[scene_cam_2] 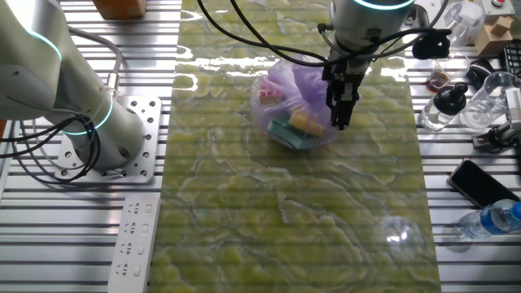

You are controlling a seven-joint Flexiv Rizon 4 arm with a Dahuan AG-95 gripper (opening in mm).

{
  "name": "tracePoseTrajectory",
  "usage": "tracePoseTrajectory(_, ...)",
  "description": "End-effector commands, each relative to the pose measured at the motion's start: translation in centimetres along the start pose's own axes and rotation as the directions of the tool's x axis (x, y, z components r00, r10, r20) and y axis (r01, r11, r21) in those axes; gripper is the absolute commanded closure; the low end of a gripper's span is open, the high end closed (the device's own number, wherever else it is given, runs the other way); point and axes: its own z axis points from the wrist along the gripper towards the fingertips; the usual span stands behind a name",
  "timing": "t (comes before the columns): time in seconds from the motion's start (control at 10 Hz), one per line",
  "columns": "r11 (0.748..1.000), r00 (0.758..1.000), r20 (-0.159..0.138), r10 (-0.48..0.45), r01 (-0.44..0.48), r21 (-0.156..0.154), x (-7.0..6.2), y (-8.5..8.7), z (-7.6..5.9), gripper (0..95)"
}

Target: Pick up a bag of things

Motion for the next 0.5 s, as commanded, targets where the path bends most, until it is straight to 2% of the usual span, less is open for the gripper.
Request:
tracePoseTrajectory(0.1, 0.980, 0.979, -0.014, -0.201, 0.201, -0.004, -0.8, 0.2, -0.3, 95.0)
tracePoseTrajectory(0.2, 0.984, 0.984, -0.023, -0.179, 0.179, -0.001, -2.0, 0.5, -0.8, 95.0)
tracePoseTrajectory(0.3, 0.987, 0.986, -0.038, -0.162, 0.162, 0.002, -2.4, 0.7, -1.0, 95.0)
tracePoseTrajectory(0.5, 0.988, 0.987, -0.039, -0.155, 0.155, 0.002, -2.4, 0.7, -1.0, 95.0)
